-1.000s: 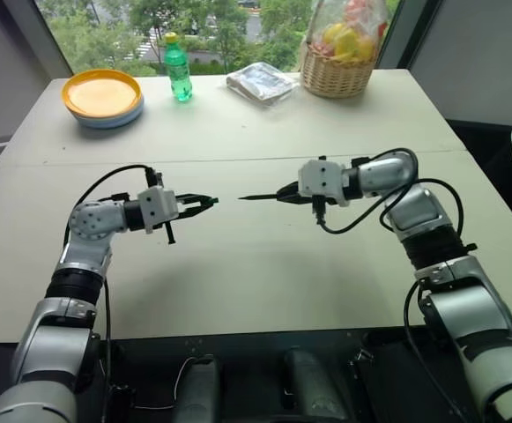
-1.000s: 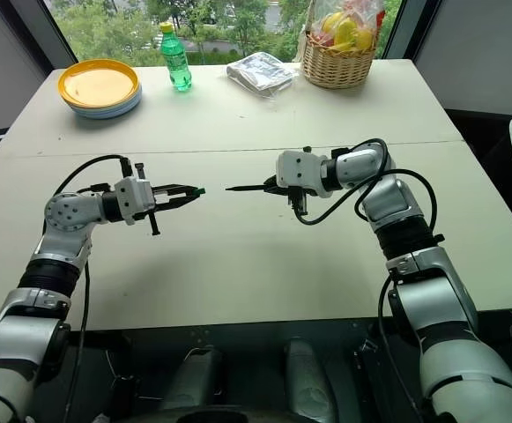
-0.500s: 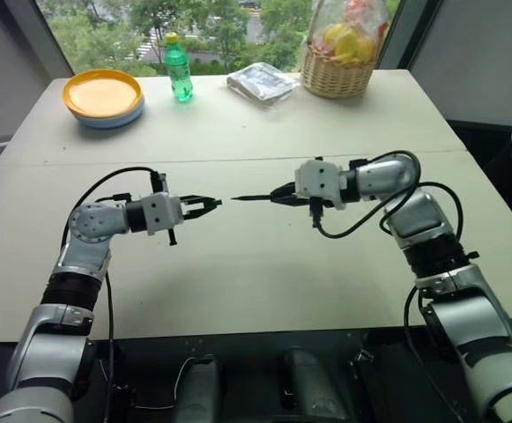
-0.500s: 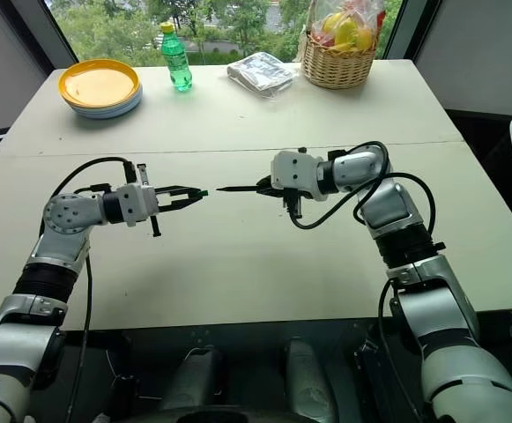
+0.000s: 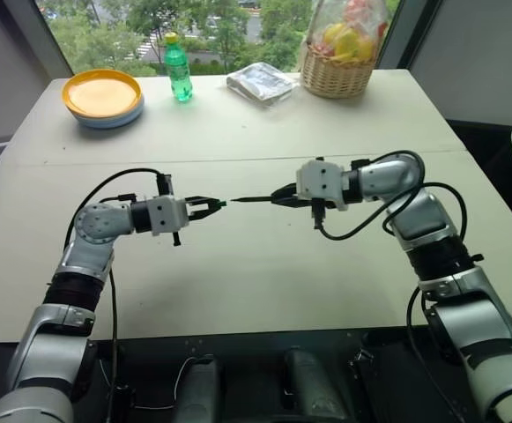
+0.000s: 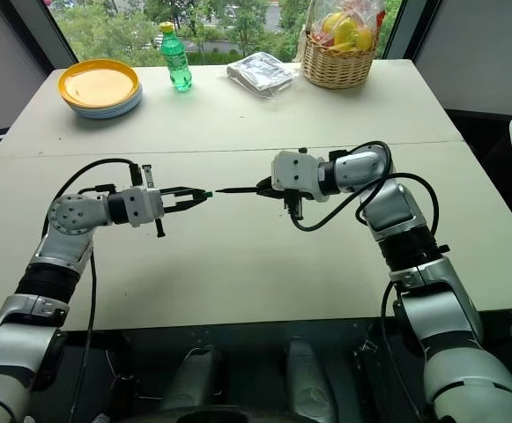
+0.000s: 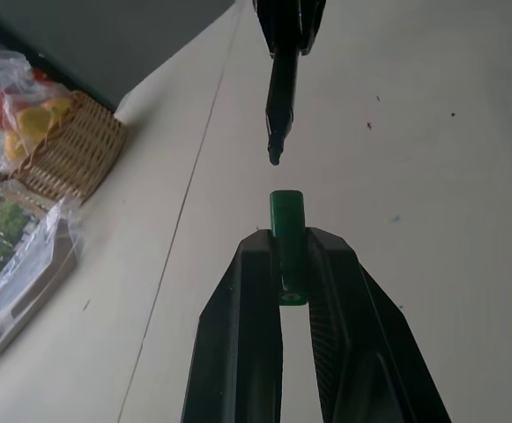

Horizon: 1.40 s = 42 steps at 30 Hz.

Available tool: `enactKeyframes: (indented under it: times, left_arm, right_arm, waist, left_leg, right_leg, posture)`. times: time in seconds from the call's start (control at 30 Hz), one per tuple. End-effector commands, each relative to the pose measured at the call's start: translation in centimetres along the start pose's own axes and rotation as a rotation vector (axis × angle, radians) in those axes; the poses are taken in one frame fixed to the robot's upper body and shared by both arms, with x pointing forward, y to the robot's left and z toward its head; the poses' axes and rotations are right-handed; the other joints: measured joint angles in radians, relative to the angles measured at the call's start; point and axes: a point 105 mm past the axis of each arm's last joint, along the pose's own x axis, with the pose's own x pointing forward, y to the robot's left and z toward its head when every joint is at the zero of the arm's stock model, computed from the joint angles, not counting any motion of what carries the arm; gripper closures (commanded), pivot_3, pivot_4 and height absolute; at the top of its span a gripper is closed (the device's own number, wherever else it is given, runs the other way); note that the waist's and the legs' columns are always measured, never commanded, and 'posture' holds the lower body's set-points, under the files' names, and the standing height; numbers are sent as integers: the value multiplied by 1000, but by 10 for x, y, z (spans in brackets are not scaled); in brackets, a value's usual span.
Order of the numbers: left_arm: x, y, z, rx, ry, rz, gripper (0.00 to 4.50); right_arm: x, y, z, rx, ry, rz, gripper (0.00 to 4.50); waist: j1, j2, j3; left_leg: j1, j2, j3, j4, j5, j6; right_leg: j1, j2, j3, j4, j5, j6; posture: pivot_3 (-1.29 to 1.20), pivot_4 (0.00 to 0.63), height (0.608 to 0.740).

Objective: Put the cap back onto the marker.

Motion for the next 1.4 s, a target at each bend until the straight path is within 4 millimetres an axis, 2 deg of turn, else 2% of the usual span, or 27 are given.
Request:
enactKeyframes:
  times: [0.03, 0.93, 1.4]
  left_arm:
    - [-1, 4, 8, 52, -24, 8, 4500]
    - [2, -1, 4, 41, -29, 7, 4500]
    - [7, 2, 8, 67, -50, 10, 4500]
  right_arm:
    - [-3, -1, 9, -30, -22, -3, 4459]
    - [-3, -1, 14, -41, -29, 15, 4459]
    - [-3, -1, 18, -38, -37, 16, 4459]
  waist:
    - [0, 0, 0]
    - [0, 0, 0]
    - [0, 0, 0]
  left_leg:
    - [0, 0, 0, 0, 0, 0]
    - [0, 0, 0, 0, 0, 0]
    - [0, 0, 0, 0, 0, 0]
  right_leg:
    - [0, 0, 0, 0, 0, 0]
    - [0, 0, 0, 0, 0, 0]
    - [0, 0, 0, 0, 0, 0]
  posture:
    - [0, 150, 740]
    - [0, 150, 740]
    - [0, 150, 740]
